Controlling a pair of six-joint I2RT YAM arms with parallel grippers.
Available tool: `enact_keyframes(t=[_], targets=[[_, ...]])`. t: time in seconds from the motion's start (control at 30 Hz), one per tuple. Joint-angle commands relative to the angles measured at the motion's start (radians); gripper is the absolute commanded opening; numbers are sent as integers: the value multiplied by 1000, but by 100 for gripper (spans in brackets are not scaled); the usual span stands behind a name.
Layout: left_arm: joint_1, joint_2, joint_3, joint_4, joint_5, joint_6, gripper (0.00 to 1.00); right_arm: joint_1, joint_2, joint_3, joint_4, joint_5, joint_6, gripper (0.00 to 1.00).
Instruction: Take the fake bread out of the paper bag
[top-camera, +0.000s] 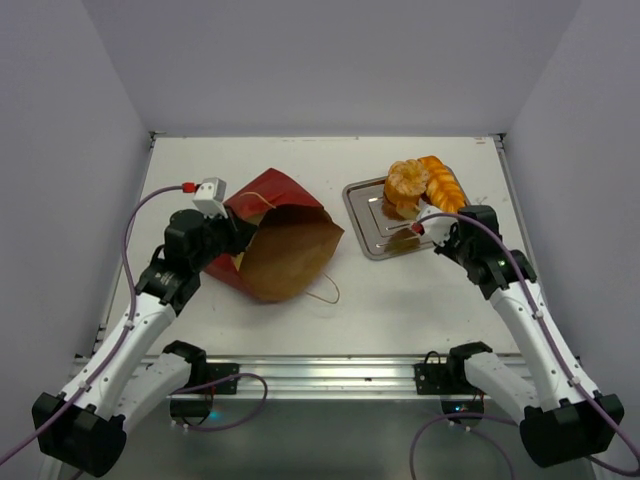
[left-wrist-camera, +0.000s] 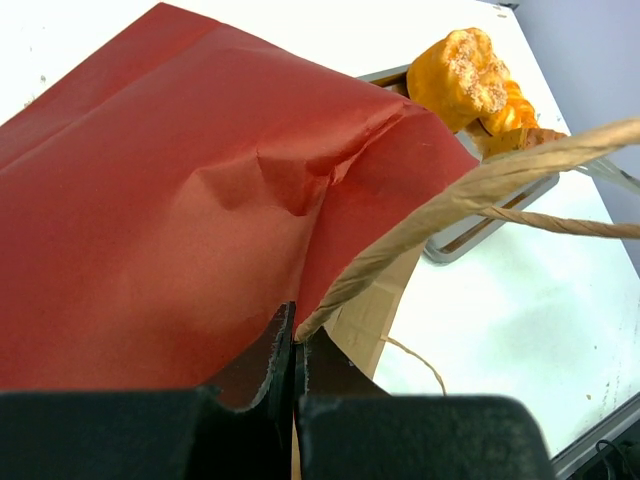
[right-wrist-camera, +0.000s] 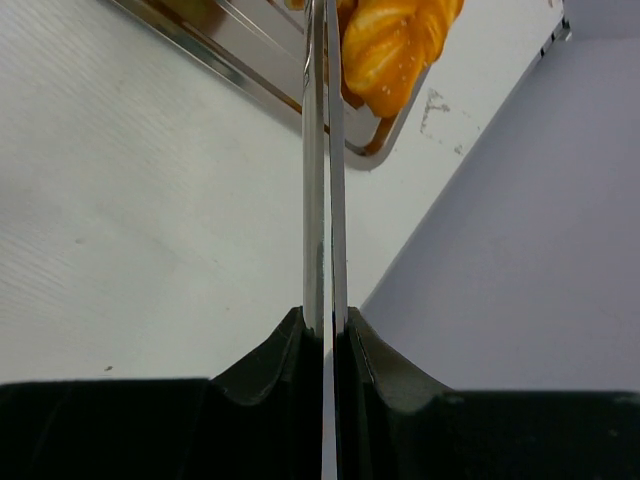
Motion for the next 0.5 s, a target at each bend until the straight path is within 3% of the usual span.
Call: enact_keyframes(t=[0.0, 0.3, 0.47], targets=[[-2, -29, 19, 0, 34, 19, 0, -74, 16, -32, 113, 20, -86, 6], [-2, -41, 11, 1, 48, 16, 0, -161, 115, -155, 368, 58, -166, 6], [-2, -50, 10, -5, 49, 19, 0, -163, 83, -197, 356, 22, -174, 8]])
